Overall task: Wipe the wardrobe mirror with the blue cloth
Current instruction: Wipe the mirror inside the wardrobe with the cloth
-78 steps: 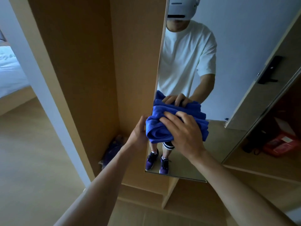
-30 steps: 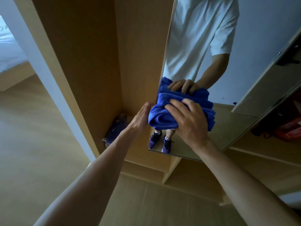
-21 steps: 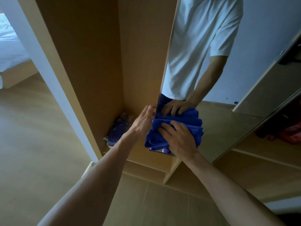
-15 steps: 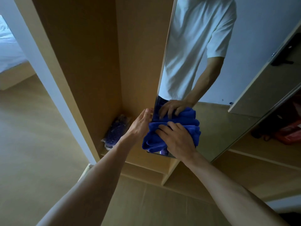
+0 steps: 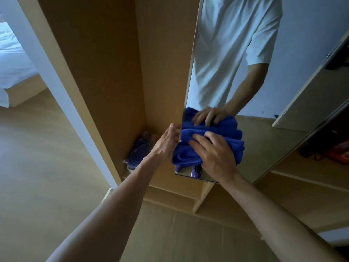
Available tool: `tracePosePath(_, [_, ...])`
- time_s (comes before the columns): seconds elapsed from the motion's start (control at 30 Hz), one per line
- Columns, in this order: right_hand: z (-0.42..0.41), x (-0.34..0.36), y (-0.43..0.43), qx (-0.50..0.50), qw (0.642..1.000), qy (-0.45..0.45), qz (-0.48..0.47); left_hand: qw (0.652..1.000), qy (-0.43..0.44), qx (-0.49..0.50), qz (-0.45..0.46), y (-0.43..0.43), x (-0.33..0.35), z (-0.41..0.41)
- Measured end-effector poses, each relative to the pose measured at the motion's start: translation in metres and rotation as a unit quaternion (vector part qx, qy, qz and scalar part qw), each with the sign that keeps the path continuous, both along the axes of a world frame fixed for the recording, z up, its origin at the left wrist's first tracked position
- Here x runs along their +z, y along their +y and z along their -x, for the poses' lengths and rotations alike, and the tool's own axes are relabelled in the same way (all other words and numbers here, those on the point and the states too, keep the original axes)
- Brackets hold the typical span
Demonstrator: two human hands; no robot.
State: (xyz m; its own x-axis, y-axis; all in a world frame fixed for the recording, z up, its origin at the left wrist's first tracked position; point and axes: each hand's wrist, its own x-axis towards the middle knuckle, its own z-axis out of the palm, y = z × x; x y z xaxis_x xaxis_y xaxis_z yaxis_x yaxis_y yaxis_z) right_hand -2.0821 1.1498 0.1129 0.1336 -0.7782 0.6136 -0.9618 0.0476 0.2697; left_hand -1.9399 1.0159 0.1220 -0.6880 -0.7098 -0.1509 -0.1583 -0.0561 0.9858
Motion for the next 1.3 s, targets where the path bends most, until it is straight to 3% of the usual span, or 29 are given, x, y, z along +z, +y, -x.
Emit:
tracePosePath(0.13, [0.001, -0.038, 0.002, -0.006, 0.988, 0.024, -0.153, 1.0, -0.017, 0.005, 0.02, -0.001, 0.001, 0.002])
tracePosePath(0.23, [0.002, -0.035, 0.002, -0.005, 0.978, 0.007, -0.207, 0.999, -0.037, 0.007, 0.008, 0.001, 0.004, 0.002])
tracePosePath(0.47, [0.013, 0.037, 0.015, -0.021, 0.998, -0.038, -0.036, 0.996, -0.059, 0.02, 0.064, 0.016, 0.024, 0.009])
tracePosePath(0.63, [0.033, 0.108, 0.029, -0.036, 0.996, -0.028, 0.072, 0.988, -0.057, 0.072, 0.121, 0.021, 0.035, 0.014])
tracePosePath(0.77, [0.044, 0.132, 0.034, -0.054, 0.99, -0.02, 0.126, 0.987, -0.035, 0.048, 0.149, 0.019, 0.042, 0.017])
tracePosePath(0.9, [0.042, 0.097, 0.034, -0.037, 0.994, -0.005, 0.105, 0.986, -0.012, 0.054, 0.156, 0.023, 0.046, 0.021])
tracePosePath(1.13, [0.045, 0.028, 0.042, -0.034, 0.996, 0.011, -0.077, 0.988, 0.002, 0.047, 0.145, 0.021, 0.055, 0.026])
tracePosePath(1.3, [0.048, 0.055, 0.04, -0.03, 0.999, -0.018, -0.023, 0.985, 0.032, 0.038, 0.167, 0.023, 0.054, 0.024])
